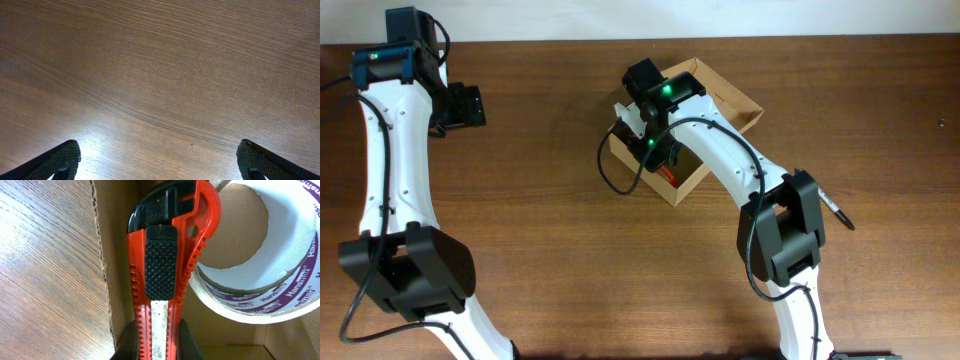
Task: Pack container
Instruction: 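Lower the orange box cutter into the box and open the right gripper, then move the right gripper back to the blue pen, then grasp the blue pen with the right gripper, then carry the blue pen into the box and release it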
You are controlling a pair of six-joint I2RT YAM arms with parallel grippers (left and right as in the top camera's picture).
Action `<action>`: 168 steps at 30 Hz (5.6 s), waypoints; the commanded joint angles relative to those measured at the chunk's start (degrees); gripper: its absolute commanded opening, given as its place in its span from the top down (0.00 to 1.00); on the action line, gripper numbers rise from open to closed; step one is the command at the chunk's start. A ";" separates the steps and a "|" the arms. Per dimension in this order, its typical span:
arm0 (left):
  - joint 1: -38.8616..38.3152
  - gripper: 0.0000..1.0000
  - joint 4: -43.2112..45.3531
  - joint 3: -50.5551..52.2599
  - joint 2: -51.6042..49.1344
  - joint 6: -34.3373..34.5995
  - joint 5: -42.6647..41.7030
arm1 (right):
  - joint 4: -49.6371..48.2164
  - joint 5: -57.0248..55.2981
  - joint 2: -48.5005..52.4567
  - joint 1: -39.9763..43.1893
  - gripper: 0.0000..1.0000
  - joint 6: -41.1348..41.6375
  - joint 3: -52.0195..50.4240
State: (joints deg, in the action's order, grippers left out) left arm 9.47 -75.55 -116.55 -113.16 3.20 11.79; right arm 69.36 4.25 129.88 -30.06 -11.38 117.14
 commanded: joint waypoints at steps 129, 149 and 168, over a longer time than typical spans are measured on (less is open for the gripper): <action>0.44 0.00 0.11 0.17 -0.61 -0.24 -0.39 | 2.73 -1.22 -13.92 40.79 0.96 7.54 -18.45; 0.44 0.00 0.11 0.17 -0.61 -0.24 -0.42 | 14.62 -6.75 -14.01 8.50 0.96 7.10 18.71; 0.44 0.00 0.11 0.17 -0.61 -0.24 -0.42 | 9.64 -4.24 3.87 -0.72 0.96 6.29 18.71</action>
State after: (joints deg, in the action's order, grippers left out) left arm 9.47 -75.57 -116.55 -113.16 3.20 11.79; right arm 78.85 -0.99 132.60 -30.44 -4.75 135.37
